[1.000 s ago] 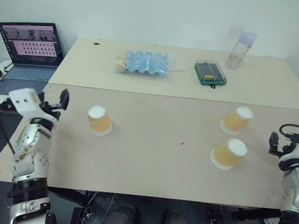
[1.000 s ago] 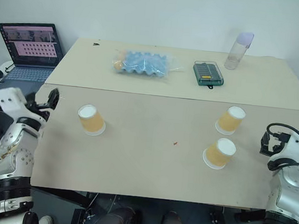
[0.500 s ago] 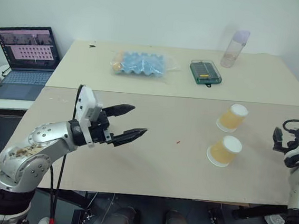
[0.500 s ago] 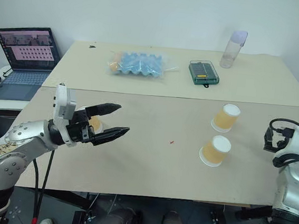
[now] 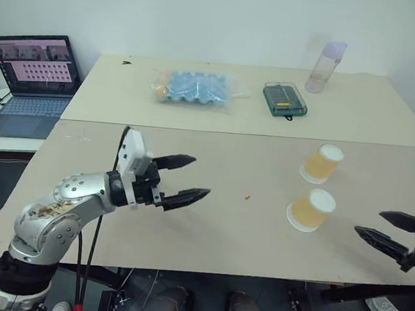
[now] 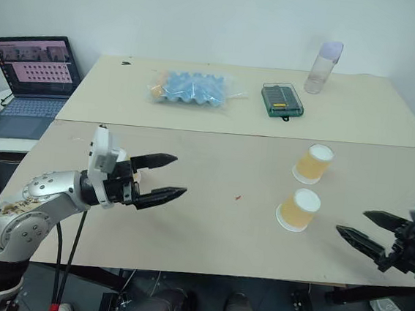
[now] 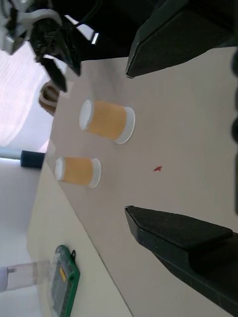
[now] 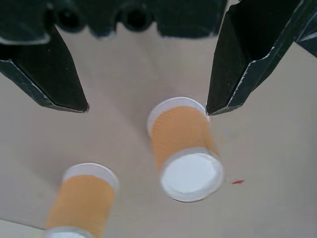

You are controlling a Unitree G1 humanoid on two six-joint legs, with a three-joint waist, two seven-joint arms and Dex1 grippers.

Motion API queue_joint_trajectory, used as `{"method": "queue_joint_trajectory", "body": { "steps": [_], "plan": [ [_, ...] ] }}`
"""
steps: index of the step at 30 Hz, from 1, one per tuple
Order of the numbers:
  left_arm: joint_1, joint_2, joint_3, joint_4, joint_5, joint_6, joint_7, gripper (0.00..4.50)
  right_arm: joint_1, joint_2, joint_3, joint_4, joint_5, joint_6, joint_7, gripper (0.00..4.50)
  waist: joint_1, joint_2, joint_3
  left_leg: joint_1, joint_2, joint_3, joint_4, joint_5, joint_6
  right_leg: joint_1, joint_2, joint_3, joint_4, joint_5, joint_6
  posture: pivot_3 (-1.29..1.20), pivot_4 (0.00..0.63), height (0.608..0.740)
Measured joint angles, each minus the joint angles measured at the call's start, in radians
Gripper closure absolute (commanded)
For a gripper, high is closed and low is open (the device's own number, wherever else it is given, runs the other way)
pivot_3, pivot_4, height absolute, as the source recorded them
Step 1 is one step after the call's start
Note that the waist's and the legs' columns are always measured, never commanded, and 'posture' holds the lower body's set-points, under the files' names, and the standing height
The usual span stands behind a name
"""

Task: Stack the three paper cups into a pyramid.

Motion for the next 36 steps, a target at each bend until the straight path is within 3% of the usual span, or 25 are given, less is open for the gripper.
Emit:
{"method": "queue_joint_trajectory", "body": {
  "steps": [5, 12, 36],
  "plan": [
    [0.025, 0.1, -0.027, 0.008, 0.117, -0.053, -0.079, 0.1, -0.097, 0.032, 0.063, -0.04, 0.001, 0.02, -0.067, 0.07, 0.006, -0.001, 0.001, -0.002, 0.0, 0.0, 0.0, 0.0, 0.0, -0.002, -0.001, -0.001, -0.001, 0.002, -0.003, 0.0, 0.15, 0.74],
    [-0.006, 0.102, -0.023, 0.017, 0.139, -0.079, -0.119, 0.1, -0.128, 0.064, 0.105, -0.05, 0.0, 0.03, -0.094, 0.07, 0.032, -0.002, 0.001, -0.003, -0.002, 0.0, 0.0, -0.001, 0.002, -0.003, 0.002, -0.001, -0.002, 0.005, -0.007, 0.0, 0.15, 0.74],
    [-0.031, 0.092, 0.02, -0.001, 0.086, -0.033, -0.097, 0.1, -0.212, 0.149, 0.213, 0.022, -0.033, -0.019, -0.133, 0.07, 0.027, -0.003, 0.002, 0.001, -0.001, 0.0, 0.0, -0.001, 0.001, -0.002, 0.004, -0.001, -0.002, 0.005, -0.007, 0.0, 0.15, 0.74]
  ]
}}
